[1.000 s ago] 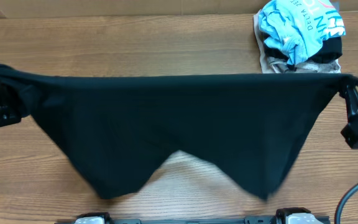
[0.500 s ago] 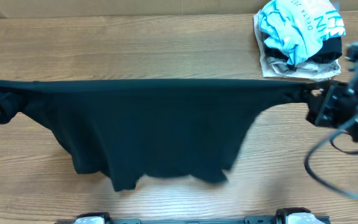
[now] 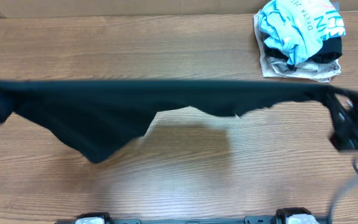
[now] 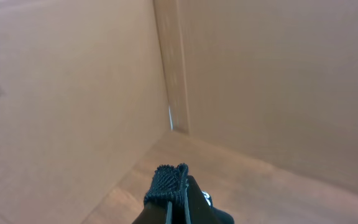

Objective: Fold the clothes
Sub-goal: 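Stretch the shirt wide between both grippers and swing it over the table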

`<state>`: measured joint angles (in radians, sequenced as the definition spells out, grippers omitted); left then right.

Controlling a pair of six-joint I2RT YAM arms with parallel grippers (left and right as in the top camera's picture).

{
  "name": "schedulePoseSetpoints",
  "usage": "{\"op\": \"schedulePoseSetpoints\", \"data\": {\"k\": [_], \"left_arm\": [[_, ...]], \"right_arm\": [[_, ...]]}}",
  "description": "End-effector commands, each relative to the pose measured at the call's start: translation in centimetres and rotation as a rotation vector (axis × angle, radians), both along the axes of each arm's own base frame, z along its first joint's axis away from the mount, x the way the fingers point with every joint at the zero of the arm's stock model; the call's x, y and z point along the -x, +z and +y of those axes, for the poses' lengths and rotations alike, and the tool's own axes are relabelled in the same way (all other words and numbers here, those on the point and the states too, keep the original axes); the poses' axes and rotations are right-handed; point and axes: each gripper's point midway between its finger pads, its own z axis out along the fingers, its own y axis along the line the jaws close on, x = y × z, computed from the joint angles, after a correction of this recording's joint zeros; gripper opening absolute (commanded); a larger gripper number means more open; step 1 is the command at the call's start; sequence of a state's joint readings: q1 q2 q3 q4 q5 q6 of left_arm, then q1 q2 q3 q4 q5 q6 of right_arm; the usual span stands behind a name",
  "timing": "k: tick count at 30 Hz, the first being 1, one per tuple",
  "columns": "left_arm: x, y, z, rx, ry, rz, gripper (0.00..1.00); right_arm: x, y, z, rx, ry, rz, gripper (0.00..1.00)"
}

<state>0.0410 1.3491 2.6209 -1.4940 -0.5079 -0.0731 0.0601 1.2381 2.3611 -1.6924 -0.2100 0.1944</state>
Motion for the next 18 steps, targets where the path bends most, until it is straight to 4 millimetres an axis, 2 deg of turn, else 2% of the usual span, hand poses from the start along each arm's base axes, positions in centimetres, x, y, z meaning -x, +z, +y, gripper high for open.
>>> {"op": "schedulePoseSetpoints", "data": {"k": [1, 5, 9, 13, 18], "left_arm": [[6.8, 3.2, 0.4, -0.005, 0.049, -0.191, 0.04], [9.5, 3.8, 0.3, -0.005, 0.049, -0.25, 0.04], [9.9, 3.6, 0.3, -0.003, 0.047, -0.249, 0.04], [8.1, 2.4, 0.3, 0.006, 0.047, -0.181, 0.04], [3.5, -0.4, 0.4, 0.025, 0.044, -0.037, 0.04]], "right_arm": [[3.2, 2.0, -1.5, 0.031, -0.068, -0.117, 0.04], [4.5, 2.5, -1.6, 0.029, -0.068, -0.147, 0.04], [4.2, 2.2, -1.6, 0.03, -0.067, -0.134, 0.04], [2.8, 0.5, -1.5, 0.037, -0.068, -0.063, 0.04], [-0.5, -4.0, -1.4, 0.056, -0.062, 0.12, 0.04]]}}
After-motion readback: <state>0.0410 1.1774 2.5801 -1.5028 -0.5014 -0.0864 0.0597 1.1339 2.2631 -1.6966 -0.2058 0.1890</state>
